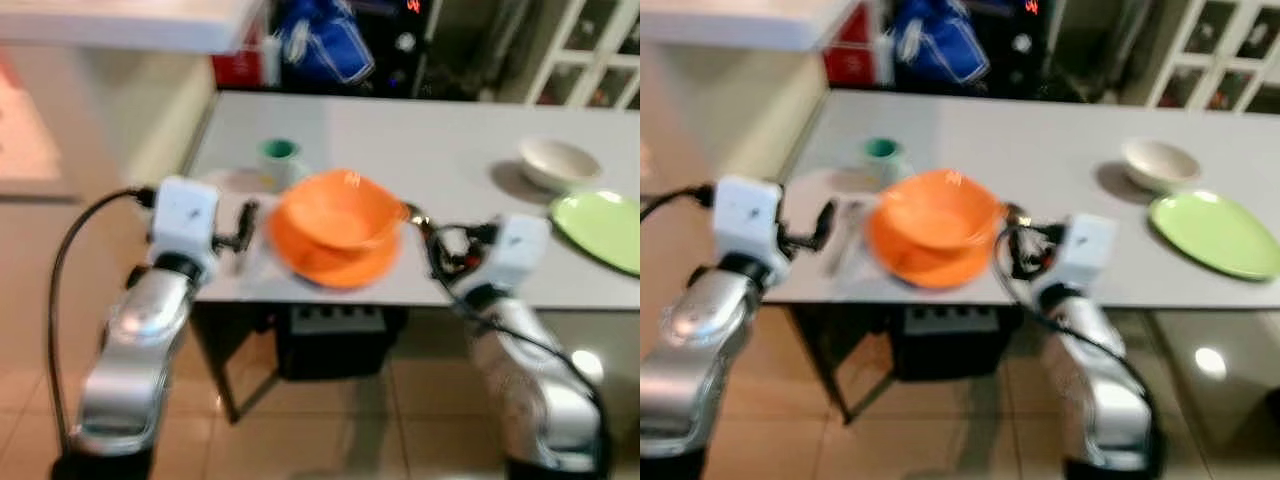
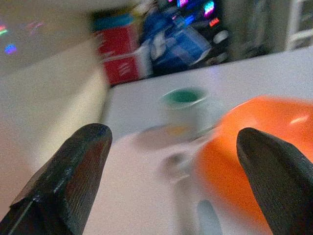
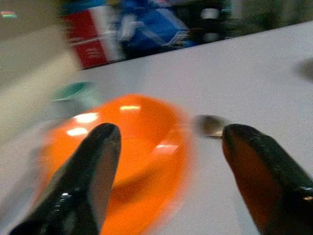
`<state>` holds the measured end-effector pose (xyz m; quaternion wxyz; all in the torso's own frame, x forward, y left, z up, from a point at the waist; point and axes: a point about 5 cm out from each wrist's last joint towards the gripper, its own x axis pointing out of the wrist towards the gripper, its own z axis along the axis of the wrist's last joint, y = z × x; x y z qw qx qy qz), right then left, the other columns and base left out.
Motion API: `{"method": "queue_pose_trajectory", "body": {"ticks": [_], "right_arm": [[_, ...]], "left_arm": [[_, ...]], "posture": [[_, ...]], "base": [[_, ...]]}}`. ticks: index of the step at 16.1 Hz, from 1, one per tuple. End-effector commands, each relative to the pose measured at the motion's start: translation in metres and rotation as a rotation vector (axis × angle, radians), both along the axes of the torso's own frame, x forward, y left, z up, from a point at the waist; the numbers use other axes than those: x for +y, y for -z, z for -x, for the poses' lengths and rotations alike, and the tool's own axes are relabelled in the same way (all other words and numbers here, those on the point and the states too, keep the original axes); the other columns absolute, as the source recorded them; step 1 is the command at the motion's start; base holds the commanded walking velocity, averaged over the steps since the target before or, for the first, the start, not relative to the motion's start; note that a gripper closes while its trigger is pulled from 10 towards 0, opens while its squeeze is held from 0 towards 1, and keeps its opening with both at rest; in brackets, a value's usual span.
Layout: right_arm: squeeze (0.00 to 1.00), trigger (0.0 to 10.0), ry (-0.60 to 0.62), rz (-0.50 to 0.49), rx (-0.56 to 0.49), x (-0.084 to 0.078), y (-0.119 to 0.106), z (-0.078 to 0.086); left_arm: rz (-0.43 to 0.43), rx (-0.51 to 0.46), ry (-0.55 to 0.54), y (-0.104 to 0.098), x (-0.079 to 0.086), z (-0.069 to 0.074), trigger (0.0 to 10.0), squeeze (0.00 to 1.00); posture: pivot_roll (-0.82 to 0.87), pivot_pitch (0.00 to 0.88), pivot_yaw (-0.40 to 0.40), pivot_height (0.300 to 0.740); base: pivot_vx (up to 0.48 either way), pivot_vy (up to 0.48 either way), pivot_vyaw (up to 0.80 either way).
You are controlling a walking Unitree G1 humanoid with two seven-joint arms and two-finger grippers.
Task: Setting the table
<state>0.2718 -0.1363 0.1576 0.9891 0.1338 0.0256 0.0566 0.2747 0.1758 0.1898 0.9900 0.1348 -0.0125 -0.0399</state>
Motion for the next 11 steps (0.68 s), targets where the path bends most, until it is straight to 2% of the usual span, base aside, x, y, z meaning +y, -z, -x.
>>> {"method": "queue_pose_trajectory", "body": {"ticks": [1,5,6,7,8,11], "right_arm": [[1.00,10.0,0.036,0.005,-0.021,-0.0084,-0.0029,-0.0015],[1.00,10.0,0.042,0.010,-0.035,-0.0094,-0.0045,-0.0036],[1.00,10.0,0.048,0.044,-0.037,-0.0087,-0.0042,-0.0056],[0.09,10.0,0.048,0.048,-0.038,-0.0077,-0.0039,-0.0058],[0.00,10.0,0.043,0.045,-0.037,-0.0060,-0.0032,-0.0058],[0.00,10.0,0.039,0.067,-0.039,-0.0042,-0.0027,-0.0084]], "left_arm": [[-0.004,-0.008,0.019,0.0003,-0.0046,-0.0005,10.0,1.00],[-0.026,-0.027,0.030,-0.0010,-0.0070,-0.0038,10.0,1.00],[-0.043,-0.031,0.035,-0.0009,-0.0071,-0.0044,10.0,0.67],[-0.046,-0.032,0.036,-0.0010,-0.0070,-0.0045,10.0,0.00],[-0.047,-0.034,0.035,-0.0015,-0.0064,-0.0050,10.0,0.00],[-0.052,-0.042,0.034,-0.0015,-0.0077,-0.0062,10.0,0.00]], "posture": [[0.04,0.000,-0.032,0.740],[0.05,0.000,-0.034,0.740],[0.05,0.000,-0.034,0.740],[0.05,0.000,-0.033,0.740],[0.05,0.000,-0.033,0.740],[0.05,0.000,-0.040,0.740]], "base": [[0.000,0.428,0.00],[0.000,0.428,0.00],[0.000,0.431,0.00],[0.000,0.428,0.00],[0.000,0.431,0.00],[0.000,0.431,0.00]]}}
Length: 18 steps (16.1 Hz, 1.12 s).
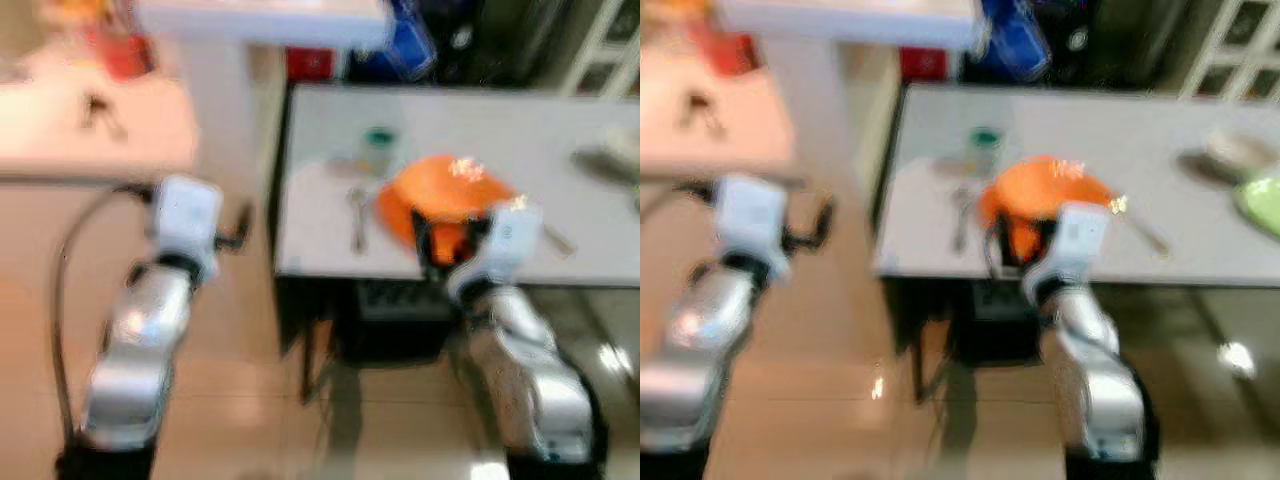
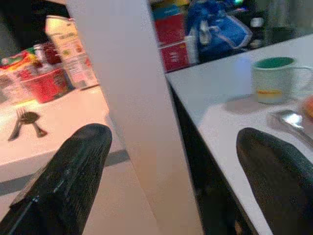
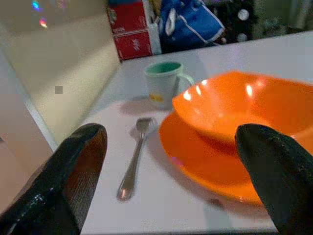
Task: Setting the table
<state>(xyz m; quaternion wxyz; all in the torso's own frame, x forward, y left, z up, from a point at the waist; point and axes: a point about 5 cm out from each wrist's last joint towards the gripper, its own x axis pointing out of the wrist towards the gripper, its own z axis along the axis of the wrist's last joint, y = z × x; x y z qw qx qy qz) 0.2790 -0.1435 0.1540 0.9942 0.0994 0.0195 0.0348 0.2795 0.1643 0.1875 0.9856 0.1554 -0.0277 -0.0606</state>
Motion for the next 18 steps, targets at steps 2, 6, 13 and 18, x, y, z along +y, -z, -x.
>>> {"method": "queue_pose_trajectory", "body": {"ticks": [2,6,13,18], "right_arm": [[0.00,10.0,-0.001,0.008,-0.033,0.003,-0.007,-0.004],[0.00,10.0,-0.004,0.026,-0.039,0.004,-0.008,-0.007],[0.00,10.0,-0.059,0.052,-0.031,0.013,-0.007,-0.012],[0.00,10.0,-0.050,0.057,-0.026,0.011,-0.006,-0.016]], "left_arm": [[-0.013,-0.020,-0.011,-0.004,0.003,-0.002,10.0,0.00],[-0.015,-0.028,-0.014,-0.004,0.002,-0.005,10.0,0.00],[-0.023,-0.044,-0.026,-0.006,0.003,-0.006,10.0,0.00],[-0.002,-0.053,-0.027,-0.007,0.001,-0.008,10.0,0.00]], "posture": [[0.05,0.000,-0.042,0.740],[0.06,0.000,-0.053,0.740],[0.07,0.000,-0.068,0.740],[0.07,0.000,-0.076,0.740]], "base": [[0.000,0.435,0.00],[0.000,0.434,0.00],[0.000,0.433,0.00],[0.000,0.349,0.00]]}}
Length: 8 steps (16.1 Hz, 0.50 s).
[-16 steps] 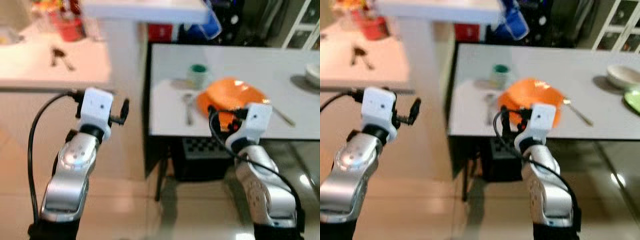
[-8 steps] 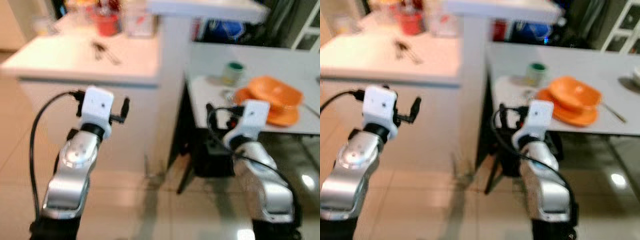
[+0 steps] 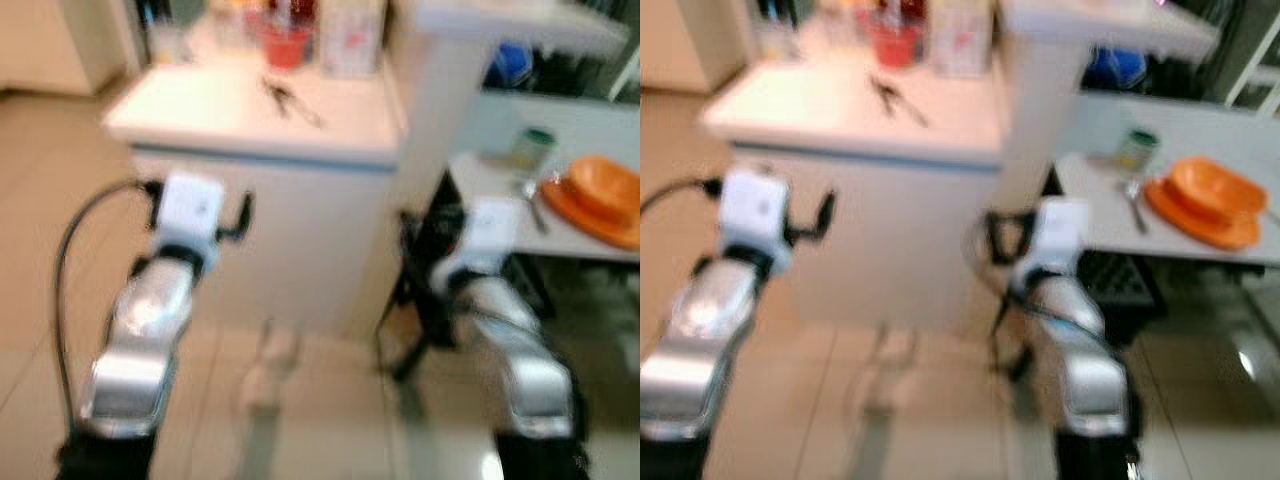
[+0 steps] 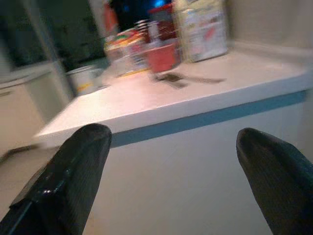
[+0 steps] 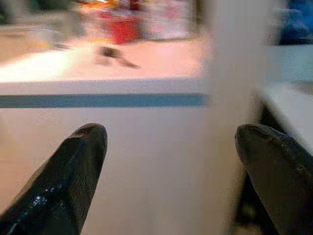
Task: Setting the table
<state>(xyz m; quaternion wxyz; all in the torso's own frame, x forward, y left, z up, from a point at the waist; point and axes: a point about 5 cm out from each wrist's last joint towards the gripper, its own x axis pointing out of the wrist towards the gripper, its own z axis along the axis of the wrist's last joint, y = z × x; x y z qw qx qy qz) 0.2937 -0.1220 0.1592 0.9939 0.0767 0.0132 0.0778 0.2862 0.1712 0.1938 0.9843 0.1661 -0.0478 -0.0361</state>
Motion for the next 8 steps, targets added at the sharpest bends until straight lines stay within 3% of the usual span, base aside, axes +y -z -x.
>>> {"method": "queue_pose_trajectory", "body": {"ticks": [1,3,5,6,8], "right_arm": [[0.00,10.0,0.035,0.012,-0.004,-0.010,-0.002,-0.004],[0.00,10.0,0.042,0.020,-0.010,-0.010,-0.005,-0.007],[0.00,10.0,0.040,0.035,-0.020,-0.008,-0.005,-0.008],[0.00,10.0,0.031,0.037,-0.039,-0.007,-0.009,-0.009],[0.00,10.0,0.024,0.045,-0.074,-0.006,-0.017,-0.012]], "left_arm": [[0.019,-0.014,0.039,-0.003,-0.009,-0.002,10.0,0.00],[0.044,-0.040,0.033,-0.008,-0.012,-0.002,10.0,0.00],[-0.004,-0.037,0.009,-0.006,-0.012,-0.005,10.0,0.00],[0.025,-0.045,0.003,-0.008,-0.011,-0.007,10.0,0.00],[0.039,-0.055,-0.003,-0.011,-0.010,-0.009,10.0,0.00]], "posture": [[0.08,0.000,-0.076,0.740],[0.08,0.000,-0.079,0.740],[0.08,0.000,-0.074,0.740],[0.08,0.000,-0.073,0.740],[0.08,0.000,-0.073,0.740]], "base": [[0.000,0.000,0.00],[0.000,0.000,0.00],[0.000,0.000,0.00],[0.000,0.000,0.00],[0.300,0.000,0.00]]}}
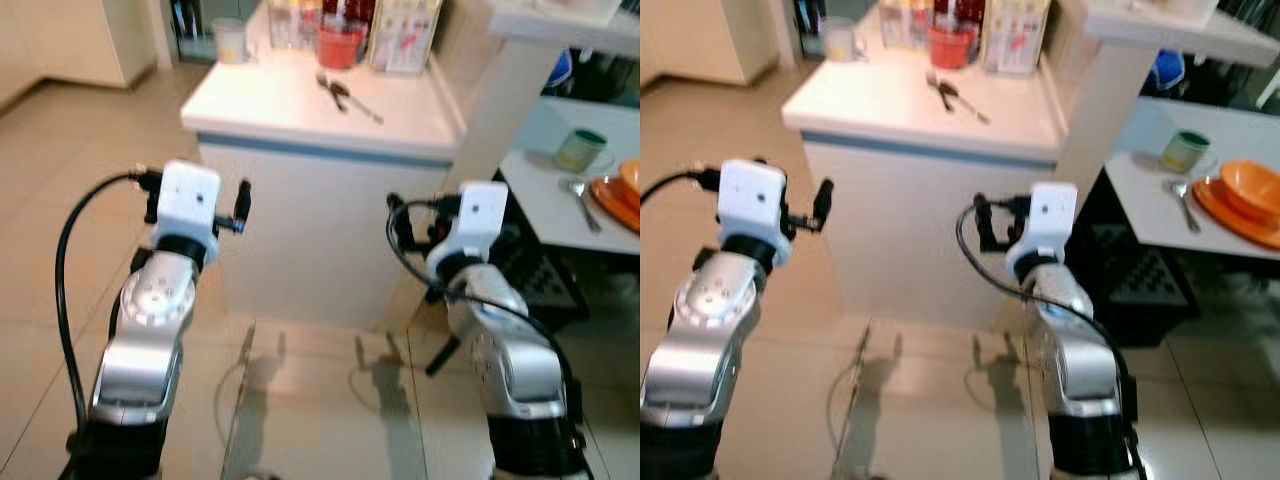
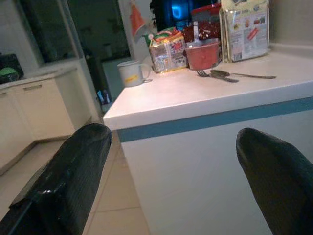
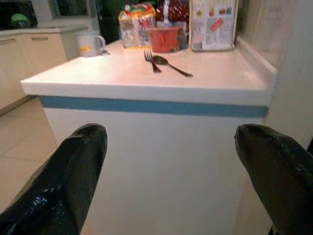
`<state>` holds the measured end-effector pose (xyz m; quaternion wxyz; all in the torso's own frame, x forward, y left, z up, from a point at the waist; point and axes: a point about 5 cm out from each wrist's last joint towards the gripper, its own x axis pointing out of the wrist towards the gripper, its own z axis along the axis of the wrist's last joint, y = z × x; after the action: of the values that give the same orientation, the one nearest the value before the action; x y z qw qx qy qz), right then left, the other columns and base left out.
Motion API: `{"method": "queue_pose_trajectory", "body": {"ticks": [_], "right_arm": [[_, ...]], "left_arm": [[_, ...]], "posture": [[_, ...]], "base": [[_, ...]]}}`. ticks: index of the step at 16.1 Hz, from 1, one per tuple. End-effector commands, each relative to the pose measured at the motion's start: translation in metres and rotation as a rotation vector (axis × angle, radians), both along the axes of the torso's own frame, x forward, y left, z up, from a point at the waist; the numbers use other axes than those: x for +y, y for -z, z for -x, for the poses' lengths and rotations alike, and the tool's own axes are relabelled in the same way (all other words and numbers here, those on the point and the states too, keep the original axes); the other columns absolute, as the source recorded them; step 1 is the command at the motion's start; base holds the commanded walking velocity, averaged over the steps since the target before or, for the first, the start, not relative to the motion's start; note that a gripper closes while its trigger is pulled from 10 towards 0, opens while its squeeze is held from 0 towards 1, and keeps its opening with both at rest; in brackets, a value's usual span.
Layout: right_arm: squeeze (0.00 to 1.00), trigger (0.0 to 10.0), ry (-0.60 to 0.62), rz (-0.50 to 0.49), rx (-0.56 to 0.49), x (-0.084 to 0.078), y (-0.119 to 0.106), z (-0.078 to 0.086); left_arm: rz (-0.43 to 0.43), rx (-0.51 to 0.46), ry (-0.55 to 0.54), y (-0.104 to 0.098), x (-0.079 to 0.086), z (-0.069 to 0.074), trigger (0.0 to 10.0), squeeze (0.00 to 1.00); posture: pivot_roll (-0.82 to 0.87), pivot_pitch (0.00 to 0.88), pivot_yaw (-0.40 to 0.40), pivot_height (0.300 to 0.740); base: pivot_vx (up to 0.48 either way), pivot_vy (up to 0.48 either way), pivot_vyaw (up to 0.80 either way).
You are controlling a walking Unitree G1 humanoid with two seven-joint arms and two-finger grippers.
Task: Setting the table
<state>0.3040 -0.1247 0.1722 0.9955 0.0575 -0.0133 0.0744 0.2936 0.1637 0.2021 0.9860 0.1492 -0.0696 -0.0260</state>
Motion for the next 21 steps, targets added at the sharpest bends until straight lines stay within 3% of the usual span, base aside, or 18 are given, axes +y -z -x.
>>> {"method": "queue_pose_trajectory", "body": {"ticks": [1,10,21], "right_arm": [[0.00,10.0,0.011,0.018,-0.035,-0.0035,-0.0064,-0.0028],[0.00,10.0,0.041,0.027,-0.041,-0.0070,-0.0083,-0.0094],[0.00,10.0,0.057,-0.012,-0.017,-0.0106,-0.0072,-0.0102]], "left_arm": [[0.017,-0.012,0.002,-0.0029,-0.0028,-0.0022,10.0,0.00],[0.017,-0.023,-0.021,-0.0065,0.0028,-0.0079,10.0,0.00],[0.001,-0.008,0.018,-0.0032,-0.0032,-0.0067,10.0,0.00]], "posture": [[0.08,0.000,-0.075,0.740],[0.07,0.000,-0.069,0.740],[0.06,0.000,-0.056,0.740]], "base": [[0.382,0.000,0.00],[0.450,0.000,0.13],[0.454,0.000,0.00]]}}
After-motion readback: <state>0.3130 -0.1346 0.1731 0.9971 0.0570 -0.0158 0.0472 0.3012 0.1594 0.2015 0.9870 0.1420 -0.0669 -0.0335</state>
